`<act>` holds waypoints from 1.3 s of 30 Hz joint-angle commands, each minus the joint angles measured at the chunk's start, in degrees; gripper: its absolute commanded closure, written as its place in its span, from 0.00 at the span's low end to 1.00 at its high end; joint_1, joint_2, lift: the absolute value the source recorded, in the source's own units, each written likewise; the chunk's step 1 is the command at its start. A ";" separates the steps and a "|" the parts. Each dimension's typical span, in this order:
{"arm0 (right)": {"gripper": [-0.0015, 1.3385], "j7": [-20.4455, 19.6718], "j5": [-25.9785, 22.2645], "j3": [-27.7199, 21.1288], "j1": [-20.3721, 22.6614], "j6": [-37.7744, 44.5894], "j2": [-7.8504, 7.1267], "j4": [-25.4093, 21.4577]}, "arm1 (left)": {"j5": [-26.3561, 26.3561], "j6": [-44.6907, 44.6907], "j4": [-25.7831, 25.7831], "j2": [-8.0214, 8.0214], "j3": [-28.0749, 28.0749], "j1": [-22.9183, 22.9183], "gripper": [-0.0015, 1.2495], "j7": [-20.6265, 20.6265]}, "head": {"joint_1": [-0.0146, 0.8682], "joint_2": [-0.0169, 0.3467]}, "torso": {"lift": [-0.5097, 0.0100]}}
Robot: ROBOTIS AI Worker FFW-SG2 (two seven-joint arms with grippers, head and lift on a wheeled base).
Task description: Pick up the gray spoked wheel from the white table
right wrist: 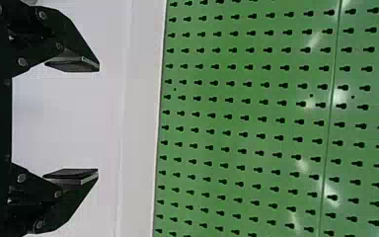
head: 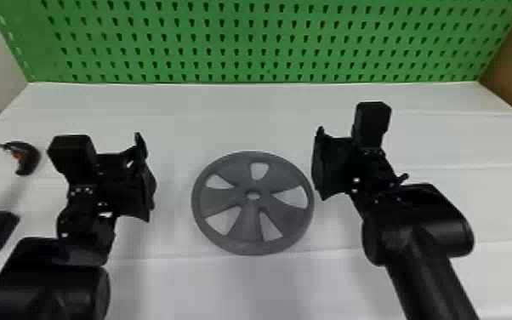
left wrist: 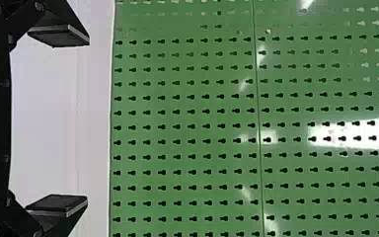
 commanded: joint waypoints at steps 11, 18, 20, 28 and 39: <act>0.37 -8.30 -2.46 2.83 -8.76 23.31 -1.93 -5.06 | -0.50 -0.17 0.00 0.00 -0.20 -0.17 0.12 0.00 | 0.88 0.05 | 0.80; 0.37 -9.44 -8.79 -0.42 -13.85 32.36 -2.63 -3.30 | -0.67 -0.17 0.00 0.00 -0.37 -0.35 0.12 0.00 | 0.88 0.05 | 0.80; 0.37 -9.44 -9.32 -0.77 -15.35 35.35 -2.72 -2.77 | -0.76 -0.17 0.00 0.00 -0.46 -0.35 0.12 0.00 | 0.88 0.05 | 0.80; 0.37 -9.44 -9.85 -2.71 -22.11 46.95 -2.02 2.24 | -1.20 -0.17 0.00 0.00 -0.73 -0.61 0.12 0.00 | 0.88 0.05 | 0.80; 0.37 -10.50 -18.19 -3.59 -30.38 55.92 -3.69 13.05 | -1.90 -0.17 0.00 0.09 -1.08 -0.96 0.12 0.00 | 0.88 0.05 | 0.80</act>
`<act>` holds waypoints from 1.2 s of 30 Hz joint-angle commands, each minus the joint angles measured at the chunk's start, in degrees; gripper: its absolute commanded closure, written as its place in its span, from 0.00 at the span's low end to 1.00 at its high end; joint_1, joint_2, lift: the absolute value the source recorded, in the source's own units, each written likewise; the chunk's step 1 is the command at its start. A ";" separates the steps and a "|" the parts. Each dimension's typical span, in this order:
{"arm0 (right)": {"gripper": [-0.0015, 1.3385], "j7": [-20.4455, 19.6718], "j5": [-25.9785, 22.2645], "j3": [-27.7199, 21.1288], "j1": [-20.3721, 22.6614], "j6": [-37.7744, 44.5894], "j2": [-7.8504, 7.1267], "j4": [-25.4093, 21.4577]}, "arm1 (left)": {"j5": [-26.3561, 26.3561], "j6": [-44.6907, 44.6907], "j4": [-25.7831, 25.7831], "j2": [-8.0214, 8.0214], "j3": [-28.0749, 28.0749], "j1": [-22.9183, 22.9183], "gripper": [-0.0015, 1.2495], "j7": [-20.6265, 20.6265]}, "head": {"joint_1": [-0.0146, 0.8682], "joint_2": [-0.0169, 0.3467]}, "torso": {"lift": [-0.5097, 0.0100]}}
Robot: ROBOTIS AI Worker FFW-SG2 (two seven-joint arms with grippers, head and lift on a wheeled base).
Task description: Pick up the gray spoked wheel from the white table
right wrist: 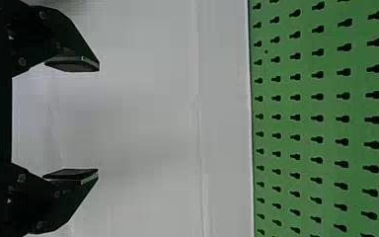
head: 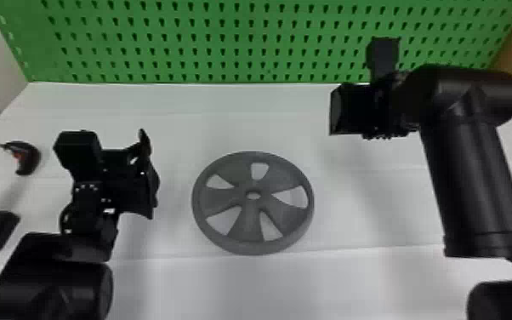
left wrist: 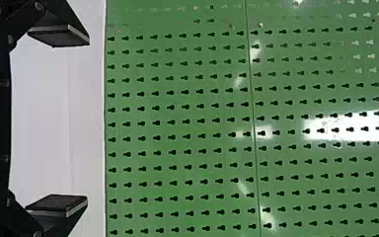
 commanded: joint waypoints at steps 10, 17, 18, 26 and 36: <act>0.37 -1.28 -3.81 -3.47 -8.57 12.26 -1.38 10.99 | -0.86 0.00 0.00 0.08 -0.59 -0.76 0.12 0.00 | 0.88 0.05 | 0.80; 0.37 -1.37 -8.12 -2.94 -12.79 17.00 -1.64 19.16 | -1.38 0.00 0.00 0.17 -1.11 -1.19 0.12 0.00 | 0.88 0.05 | 0.80; 0.37 -1.37 -8.56 -2.94 -13.58 17.00 -1.64 20.66 | -1.47 0.00 0.09 0.25 -1.29 -1.37 0.12 0.00 | 0.88 0.05 | 0.80; 0.37 -1.37 -8.91 -3.21 -16.30 17.00 -1.29 25.93 | -1.21 0.00 0.44 0.69 -1.82 -1.72 0.12 0.00 | 0.88 0.05 | 0.80; 0.37 -1.37 -9.61 -1.10 -17.88 17.00 -1.73 29.88 | -0.94 0.00 0.79 0.78 -2.26 -1.99 0.12 0.00 | 0.88 0.05 | 0.80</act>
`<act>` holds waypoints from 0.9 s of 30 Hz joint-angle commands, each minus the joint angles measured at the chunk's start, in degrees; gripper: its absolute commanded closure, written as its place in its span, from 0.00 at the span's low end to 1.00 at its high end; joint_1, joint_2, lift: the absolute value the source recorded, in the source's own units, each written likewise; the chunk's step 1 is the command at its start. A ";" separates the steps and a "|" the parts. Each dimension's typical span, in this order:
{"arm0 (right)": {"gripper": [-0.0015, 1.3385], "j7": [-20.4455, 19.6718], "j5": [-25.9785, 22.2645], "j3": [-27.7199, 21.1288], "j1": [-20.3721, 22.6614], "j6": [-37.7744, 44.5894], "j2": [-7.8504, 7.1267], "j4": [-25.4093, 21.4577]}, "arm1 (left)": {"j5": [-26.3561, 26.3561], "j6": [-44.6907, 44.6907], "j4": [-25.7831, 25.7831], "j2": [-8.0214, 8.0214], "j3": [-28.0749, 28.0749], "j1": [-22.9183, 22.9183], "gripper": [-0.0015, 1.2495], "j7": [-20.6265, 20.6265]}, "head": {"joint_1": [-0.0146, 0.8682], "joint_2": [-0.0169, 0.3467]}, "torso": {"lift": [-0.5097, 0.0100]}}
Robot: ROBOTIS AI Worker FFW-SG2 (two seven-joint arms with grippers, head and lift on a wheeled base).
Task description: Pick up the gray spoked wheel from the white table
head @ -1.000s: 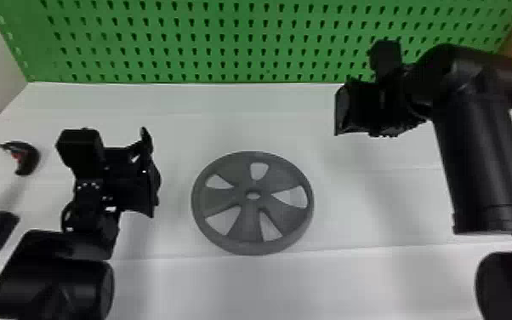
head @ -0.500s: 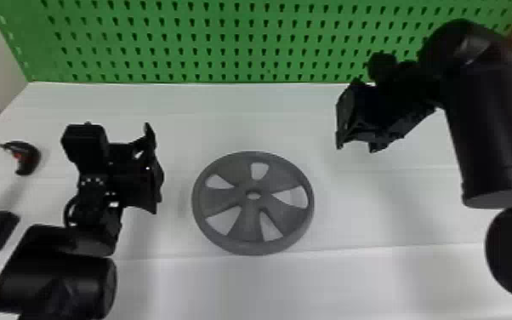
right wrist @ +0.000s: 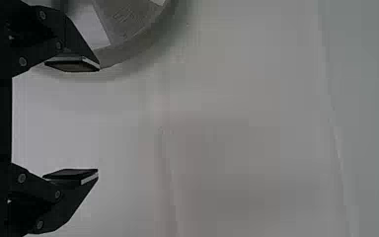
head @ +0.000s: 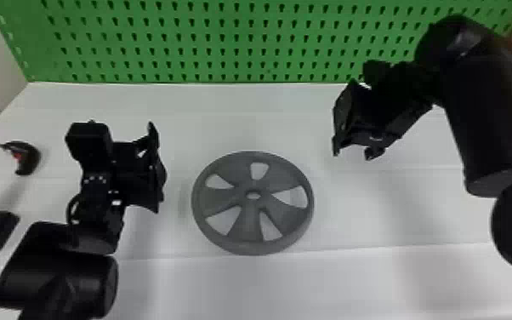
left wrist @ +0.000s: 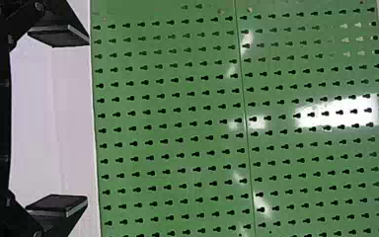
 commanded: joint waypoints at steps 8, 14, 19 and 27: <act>0.37 0.00 -0.43 1.89 -0.50 0.08 -0.34 1.26 | 0.31 0.00 0.22 0.09 -0.13 -0.11 0.12 0.00 | 0.88 0.05 | 0.80; 0.37 0.00 -0.78 2.15 -0.24 0.08 -0.43 1.35 | 0.40 0.00 0.22 0.09 -0.13 -0.11 0.12 0.00 | 0.88 0.05 | 0.80; 0.37 0.00 -2.01 3.65 -0.42 0.08 -0.43 2.14 | 0.40 0.00 0.22 0.09 -0.13 -0.11 0.12 0.00 | 0.88 0.05 | 0.80; 0.37 0.00 -5.71 7.69 -1.65 0.08 -0.78 5.83 | 0.40 0.00 0.22 0.09 -0.21 -0.11 0.12 0.00 | 0.88 0.05 | 0.80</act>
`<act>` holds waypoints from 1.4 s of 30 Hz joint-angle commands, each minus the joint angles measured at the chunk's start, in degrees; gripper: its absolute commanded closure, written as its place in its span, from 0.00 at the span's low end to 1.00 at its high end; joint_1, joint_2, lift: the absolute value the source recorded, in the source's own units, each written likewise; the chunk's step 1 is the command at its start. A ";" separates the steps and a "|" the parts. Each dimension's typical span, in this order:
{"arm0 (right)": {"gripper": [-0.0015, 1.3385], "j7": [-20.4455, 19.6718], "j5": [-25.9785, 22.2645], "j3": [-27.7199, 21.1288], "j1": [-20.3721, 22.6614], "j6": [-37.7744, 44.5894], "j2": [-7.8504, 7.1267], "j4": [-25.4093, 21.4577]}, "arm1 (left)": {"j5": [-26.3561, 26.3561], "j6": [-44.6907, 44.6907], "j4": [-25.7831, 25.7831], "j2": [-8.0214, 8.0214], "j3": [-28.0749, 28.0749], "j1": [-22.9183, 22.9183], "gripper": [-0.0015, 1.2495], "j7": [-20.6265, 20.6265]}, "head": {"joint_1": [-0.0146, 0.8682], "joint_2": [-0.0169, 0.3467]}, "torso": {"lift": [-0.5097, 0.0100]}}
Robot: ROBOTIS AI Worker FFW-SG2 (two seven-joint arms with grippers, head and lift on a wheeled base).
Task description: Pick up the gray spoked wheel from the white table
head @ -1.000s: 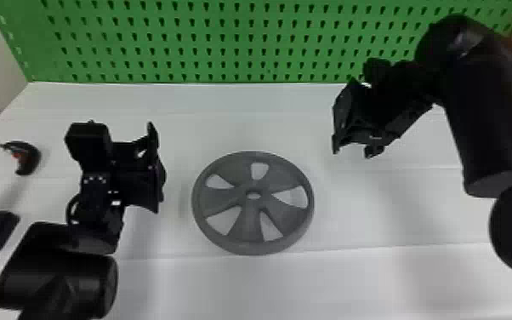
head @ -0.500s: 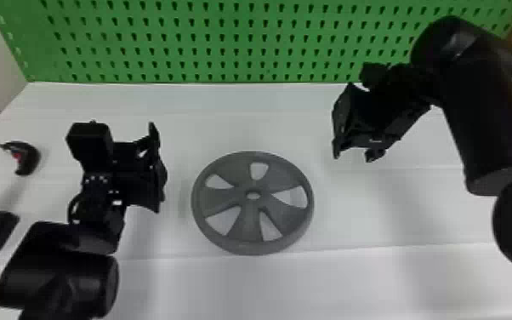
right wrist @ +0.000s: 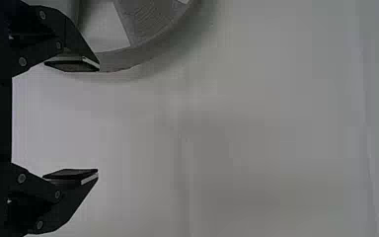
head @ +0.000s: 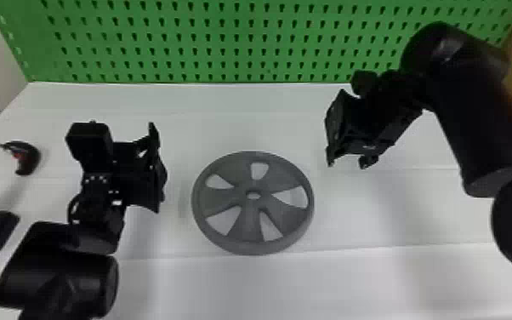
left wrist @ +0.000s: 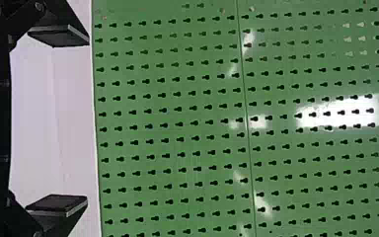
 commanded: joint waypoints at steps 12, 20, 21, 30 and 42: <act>0.37 0.00 -4.76 4.17 -0.21 0.08 -1.08 4.01 | 0.00 0.00 0.00 0.09 0.01 0.00 0.12 0.00 | 0.88 0.05 | 0.80; 0.37 0.00 -6.25 5.05 0.15 0.08 -1.78 4.62 | 0.00 0.00 0.00 0.09 0.10 0.00 0.12 0.00 | 0.88 0.05 | 0.80; 0.37 0.00 -6.25 5.05 0.15 0.08 -1.87 4.62 | 0.00 0.00 0.00 0.09 0.01 0.00 0.12 0.00 | 0.88 0.05 | 0.80; 0.37 0.00 -6.34 6.46 -0.21 0.08 -1.70 4.62 | 0.00 0.00 0.00 0.09 0.01 0.00 0.12 0.00 | 0.88 0.05 | 0.80; 0.37 0.00 -8.10 14.02 -1.00 0.08 -0.73 4.71 | -0.27 0.00 0.26 0.09 -0.25 -0.09 0.12 0.00 | 0.88 0.05 | 0.80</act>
